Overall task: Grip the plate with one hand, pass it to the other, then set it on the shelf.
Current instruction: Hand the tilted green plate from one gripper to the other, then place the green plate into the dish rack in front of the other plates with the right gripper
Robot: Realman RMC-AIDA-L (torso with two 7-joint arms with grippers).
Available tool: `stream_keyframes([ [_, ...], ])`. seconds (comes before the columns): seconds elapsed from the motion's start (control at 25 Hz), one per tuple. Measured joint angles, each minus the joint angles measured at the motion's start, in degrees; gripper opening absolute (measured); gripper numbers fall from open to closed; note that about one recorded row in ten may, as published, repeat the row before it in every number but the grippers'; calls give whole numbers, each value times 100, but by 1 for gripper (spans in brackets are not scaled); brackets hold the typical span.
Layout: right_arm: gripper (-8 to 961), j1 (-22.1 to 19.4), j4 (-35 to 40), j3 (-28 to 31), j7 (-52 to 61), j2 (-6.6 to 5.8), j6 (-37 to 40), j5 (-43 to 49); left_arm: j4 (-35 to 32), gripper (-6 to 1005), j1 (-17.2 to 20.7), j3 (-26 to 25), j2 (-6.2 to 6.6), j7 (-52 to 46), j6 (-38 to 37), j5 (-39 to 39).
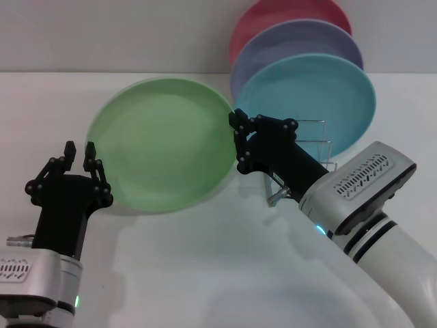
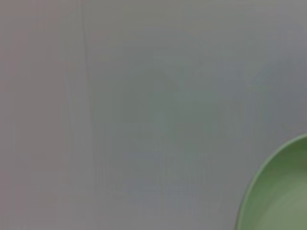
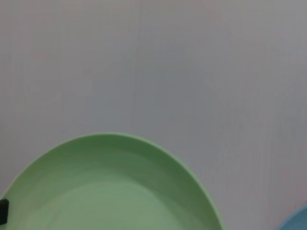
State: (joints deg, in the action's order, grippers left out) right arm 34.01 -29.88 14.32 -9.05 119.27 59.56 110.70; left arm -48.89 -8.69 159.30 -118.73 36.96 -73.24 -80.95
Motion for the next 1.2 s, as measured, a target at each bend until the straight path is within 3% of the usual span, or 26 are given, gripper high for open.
stream_keyframes([
  [0.32,14,-8,36,76,0,13,12,4,30,227,29,56,15,-382,-212,43],
  [0.64,13,-7,74,80,-88,25,295,4,450,233,350,17,51,-1958,-1397,1191],
  [0.76,13,-114,74,41,-183,32,836,4,1227,234,319,-42,51,-3283,-2215,1349],
  [0.96,13,-588,72,11,-705,33,2459,21,2039,238,172,-334,52,-4531,-2351,1348],
  [1.2,13,-871,300,50,-1247,7,3450,23,2512,241,-47,-379,51,-5038,-2388,1347],
])
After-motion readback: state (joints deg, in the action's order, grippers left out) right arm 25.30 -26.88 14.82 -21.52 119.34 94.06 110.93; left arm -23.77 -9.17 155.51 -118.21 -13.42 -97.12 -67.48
